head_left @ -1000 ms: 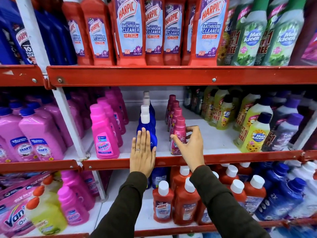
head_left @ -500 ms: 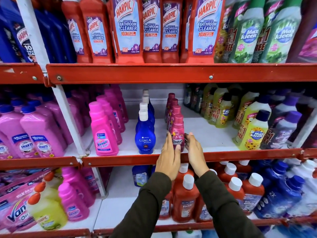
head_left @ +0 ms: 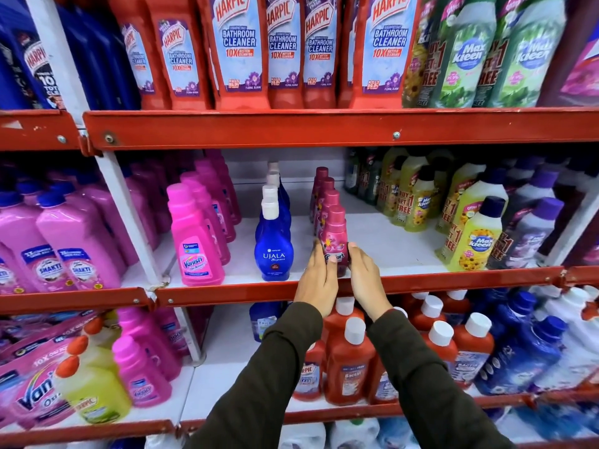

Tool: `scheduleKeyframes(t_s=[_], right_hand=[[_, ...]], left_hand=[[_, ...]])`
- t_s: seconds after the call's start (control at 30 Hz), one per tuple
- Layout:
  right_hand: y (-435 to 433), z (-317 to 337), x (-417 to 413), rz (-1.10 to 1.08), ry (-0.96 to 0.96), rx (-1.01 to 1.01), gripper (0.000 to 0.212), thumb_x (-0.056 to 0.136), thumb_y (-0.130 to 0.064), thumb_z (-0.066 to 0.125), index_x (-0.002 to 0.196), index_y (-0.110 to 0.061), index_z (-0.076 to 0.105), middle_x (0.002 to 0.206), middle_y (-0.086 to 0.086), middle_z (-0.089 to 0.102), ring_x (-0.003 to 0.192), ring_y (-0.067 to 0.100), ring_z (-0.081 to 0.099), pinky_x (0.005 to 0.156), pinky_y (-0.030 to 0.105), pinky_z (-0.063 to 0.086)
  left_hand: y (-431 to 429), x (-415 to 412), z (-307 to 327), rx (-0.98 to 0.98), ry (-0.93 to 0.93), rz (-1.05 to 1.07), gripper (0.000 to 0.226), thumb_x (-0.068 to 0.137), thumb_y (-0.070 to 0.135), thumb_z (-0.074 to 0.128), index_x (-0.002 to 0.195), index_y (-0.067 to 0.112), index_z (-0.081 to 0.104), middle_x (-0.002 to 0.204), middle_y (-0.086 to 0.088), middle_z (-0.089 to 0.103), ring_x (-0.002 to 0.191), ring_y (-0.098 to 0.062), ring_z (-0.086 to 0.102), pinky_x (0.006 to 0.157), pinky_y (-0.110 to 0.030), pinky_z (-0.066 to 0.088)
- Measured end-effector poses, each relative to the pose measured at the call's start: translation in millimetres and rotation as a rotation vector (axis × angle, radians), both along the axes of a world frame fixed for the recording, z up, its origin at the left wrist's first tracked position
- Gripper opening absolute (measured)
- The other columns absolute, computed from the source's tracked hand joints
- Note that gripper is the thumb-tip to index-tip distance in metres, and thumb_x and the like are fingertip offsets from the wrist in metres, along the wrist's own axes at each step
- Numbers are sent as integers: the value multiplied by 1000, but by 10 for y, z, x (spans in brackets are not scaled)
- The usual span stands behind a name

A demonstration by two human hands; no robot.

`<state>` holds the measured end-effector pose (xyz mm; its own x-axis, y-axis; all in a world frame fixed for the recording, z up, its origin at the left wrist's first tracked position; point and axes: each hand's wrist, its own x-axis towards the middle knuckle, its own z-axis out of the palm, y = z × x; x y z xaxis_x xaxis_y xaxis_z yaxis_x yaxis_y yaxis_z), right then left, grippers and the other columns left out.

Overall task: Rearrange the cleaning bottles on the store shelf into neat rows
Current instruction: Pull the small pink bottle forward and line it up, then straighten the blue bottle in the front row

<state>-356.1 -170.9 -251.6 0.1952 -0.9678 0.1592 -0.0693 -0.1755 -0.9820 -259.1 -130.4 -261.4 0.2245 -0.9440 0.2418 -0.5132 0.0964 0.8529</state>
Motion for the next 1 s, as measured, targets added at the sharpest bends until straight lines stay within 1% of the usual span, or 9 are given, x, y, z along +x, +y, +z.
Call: scheduleKeyframes(t_s=[0.13, 0.23, 0.3, 0.4, 0.47, 0.6, 0.73, 0.83, 1.0], right_hand=[[-13, 8, -35, -32, 8, -41, 39, 108, -36, 36, 125, -15, 64, 125, 7, 68, 114, 18, 63, 94, 25, 47], [62, -11, -42, -189, -46, -127, 37, 108, -31, 39, 135, -15, 59, 138, 6, 59, 122, 14, 56, 94, 20, 46], [167, -9, 5, -313, -123, -239, 31, 107, -29, 41, 129, -18, 61, 132, 3, 60, 120, 15, 58, 98, 31, 51], [314, 15, 204, -218, -174, -261, 26, 105, -34, 43, 121, -26, 62, 123, -2, 62, 115, 15, 61, 99, 39, 54], [392, 45, 428, -18, -184, -165, 27, 106, -35, 42, 128, -32, 59, 133, 0, 62, 120, 16, 61, 102, 39, 52], [473, 69, 843, 177, -181, 37, 48, 108, -36, 34, 153, -20, 38, 161, 4, 40, 147, 16, 40, 123, 42, 32], [492, 8, 980, 209, -195, 83, 34, 109, -36, 33, 134, -25, 54, 134, 0, 64, 112, -6, 66, 93, 16, 52], [479, -29, 1015, 194, -236, 108, 27, 109, -33, 34, 126, -32, 56, 120, -13, 66, 97, -16, 67, 76, 5, 51], [449, -82, 1018, 185, -193, 113, 49, 107, -40, 36, 151, -20, 42, 147, 0, 55, 131, 7, 57, 101, 20, 46]], left_hand=[[72, 30, -20, -66, 44, -40, 61, 106, 49, 24, 161, 27, 9, 168, 2, 17, 152, -14, 23, 123, -32, 23], [236, 123, -87, -192, -26, 4, 57, 106, 49, 25, 159, 34, 12, 167, 13, 16, 148, 7, 14, 115, -7, 14], [355, 221, -103, -301, -80, 52, 57, 106, 46, 25, 159, 33, 13, 165, 24, 11, 149, 11, 6, 112, 0, 7], [446, 398, -89, -437, -66, 134, 59, 106, 37, 28, 161, 27, 11, 168, 19, 6, 155, -3, 4, 122, -14, 6], [476, 520, -78, -458, 17, 215, 59, 107, 34, 27, 161, 24, 8, 170, 12, 3, 156, -6, 2, 127, -28, 7], [509, 746, 43, -206, 323, 233, 56, 109, 37, 24, 160, 23, 7, 169, 6, 5, 148, 4, 7, 125, -27, 10], [516, 943, 131, -44, 419, 128, 56, 109, 40, 22, 161, 20, 12, 168, 3, 16, 151, -9, 19, 122, -25, 15], [520, 993, 142, -31, 420, 101, 55, 109, 38, 22, 161, 20, 12, 167, 3, 19, 149, -8, 24, 122, -27, 19], [523, 1003, 129, -34, 416, 85, 56, 109, 37, 23, 161, 22, 10, 168, 2, 17, 151, -12, 22, 125, -34, 20]])
